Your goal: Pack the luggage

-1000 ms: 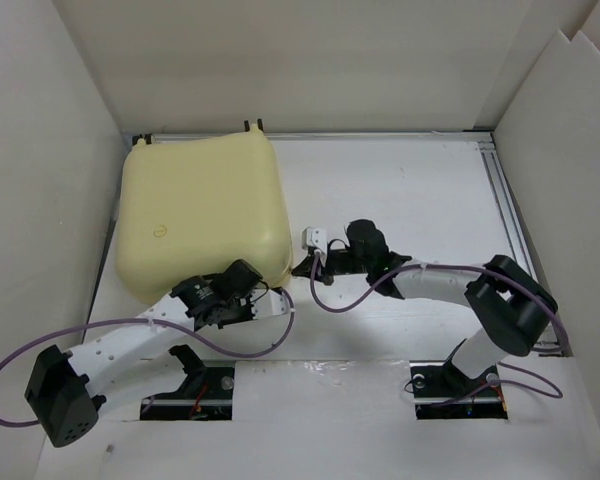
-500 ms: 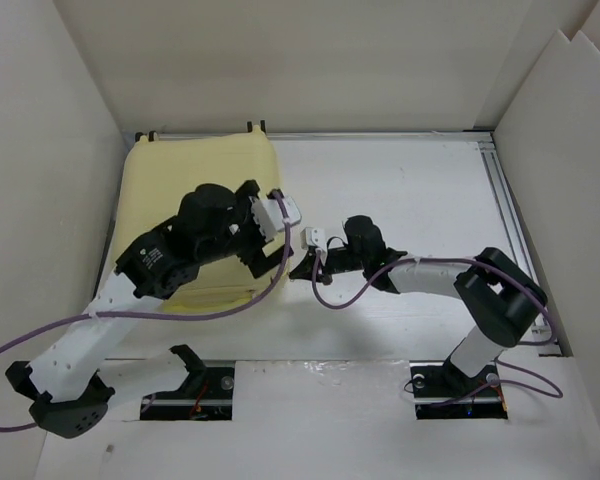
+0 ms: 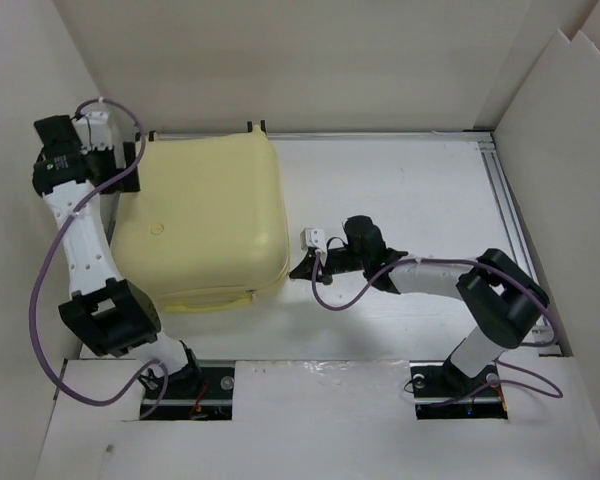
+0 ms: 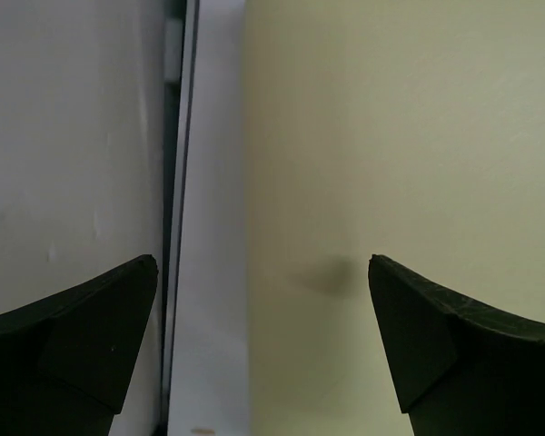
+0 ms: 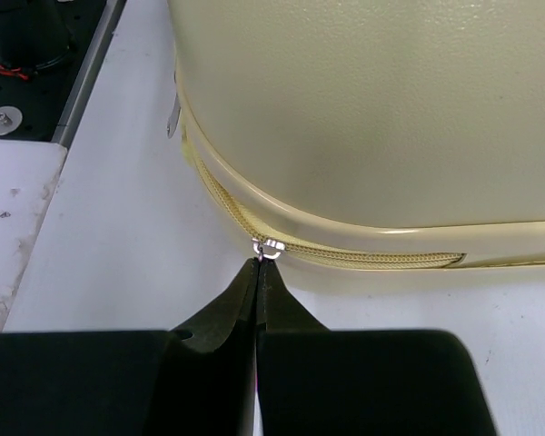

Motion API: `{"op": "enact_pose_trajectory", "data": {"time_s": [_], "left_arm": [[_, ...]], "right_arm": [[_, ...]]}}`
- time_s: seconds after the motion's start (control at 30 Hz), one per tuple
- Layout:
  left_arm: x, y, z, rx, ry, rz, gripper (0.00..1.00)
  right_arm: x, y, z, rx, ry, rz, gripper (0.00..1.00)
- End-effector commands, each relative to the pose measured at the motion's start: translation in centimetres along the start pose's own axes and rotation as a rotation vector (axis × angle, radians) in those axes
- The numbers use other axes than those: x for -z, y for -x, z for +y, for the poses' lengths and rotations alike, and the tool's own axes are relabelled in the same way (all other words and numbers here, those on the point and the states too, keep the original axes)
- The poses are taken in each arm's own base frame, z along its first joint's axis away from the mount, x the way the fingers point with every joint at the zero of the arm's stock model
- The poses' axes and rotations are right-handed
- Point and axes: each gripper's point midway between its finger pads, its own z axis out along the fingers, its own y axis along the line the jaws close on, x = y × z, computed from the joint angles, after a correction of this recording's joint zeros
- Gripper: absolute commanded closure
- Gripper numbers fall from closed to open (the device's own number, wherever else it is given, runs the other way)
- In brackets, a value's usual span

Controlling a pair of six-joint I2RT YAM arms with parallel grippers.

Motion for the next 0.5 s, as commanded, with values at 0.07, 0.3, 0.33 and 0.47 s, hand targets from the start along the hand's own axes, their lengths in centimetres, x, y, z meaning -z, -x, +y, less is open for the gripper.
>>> {"op": "enact_pose_trajectory", "data": {"time_s": [0.07, 0.3, 0.33, 0.47], "left_arm": [[4.0, -5.7, 3.3, 0.170, 0.130, 0.016, 0.01], [-0.6, -15.8, 9.9, 0.332, 0.351, 0.132, 0.01], [-1.4, -16.6, 9.6, 0.337, 0.336, 0.146, 0.01], [-4.1, -18.6, 7.2, 0.288, 0.278, 0.194, 0.01]], "right_arm": [[0.5, -0.7, 1.6, -0.038, 0.011, 0.056, 1.00], [-0.1, -1.1, 3.0, -0.014, 0.025, 0.076, 1.00], [-0.2, -1.5, 3.1, -0.020, 0.028, 0.082, 1.00], [-0.6, -1.9, 3.8, -0.018, 0.051, 0.094, 1.00]]}}
